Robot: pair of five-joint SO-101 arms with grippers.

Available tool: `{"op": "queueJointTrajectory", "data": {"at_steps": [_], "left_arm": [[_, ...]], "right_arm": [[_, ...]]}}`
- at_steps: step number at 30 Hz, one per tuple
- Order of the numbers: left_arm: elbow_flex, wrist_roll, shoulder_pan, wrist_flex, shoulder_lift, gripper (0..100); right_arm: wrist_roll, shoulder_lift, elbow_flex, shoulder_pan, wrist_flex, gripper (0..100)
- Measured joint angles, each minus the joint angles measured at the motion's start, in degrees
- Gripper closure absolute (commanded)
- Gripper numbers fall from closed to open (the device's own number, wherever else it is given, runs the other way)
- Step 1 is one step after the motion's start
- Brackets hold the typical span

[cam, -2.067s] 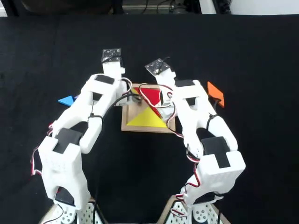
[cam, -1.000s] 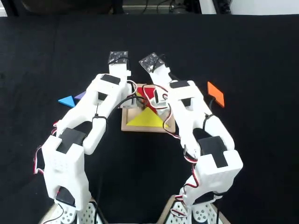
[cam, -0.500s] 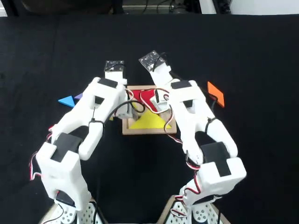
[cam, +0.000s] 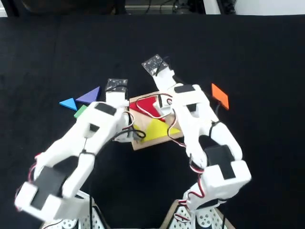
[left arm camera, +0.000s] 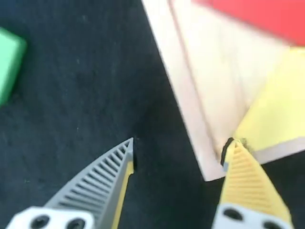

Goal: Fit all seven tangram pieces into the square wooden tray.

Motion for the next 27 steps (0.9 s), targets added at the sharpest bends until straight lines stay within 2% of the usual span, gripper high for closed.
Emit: {"op": "queueJointTrajectory", "data": {"at_steps": [6,9,13,19,23,27], "left_arm": [[6.0,-0.2,-7.0,-8.8,-6.9,69],[7.1,-0.2,-10.7,-9.3,-8.6,69],[7.3,-0.2,-16.6,-4.1,-11.2,69],[11.6,-0.3,-26.2,-1.0,-16.7,69],[15.5,-0.3,-27.6,-1.8,-20.6,69],[17.8,0.0,-26.8,-2.6,-23.6,69]], "right_arm": [[0.1,4.0,-4.1,0.0,2.1,98.2],[0.1,4.0,-8.4,0.0,7.3,89.4],[-2.9,2.4,-12.6,0.0,13.4,75.4],[-5.2,1.1,-12.9,-4.7,15.6,76.3],[-5.5,1.1,-12.9,-10.2,15.8,76.4],[-6.2,1.1,-12.9,-11.0,15.5,76.1]]}}
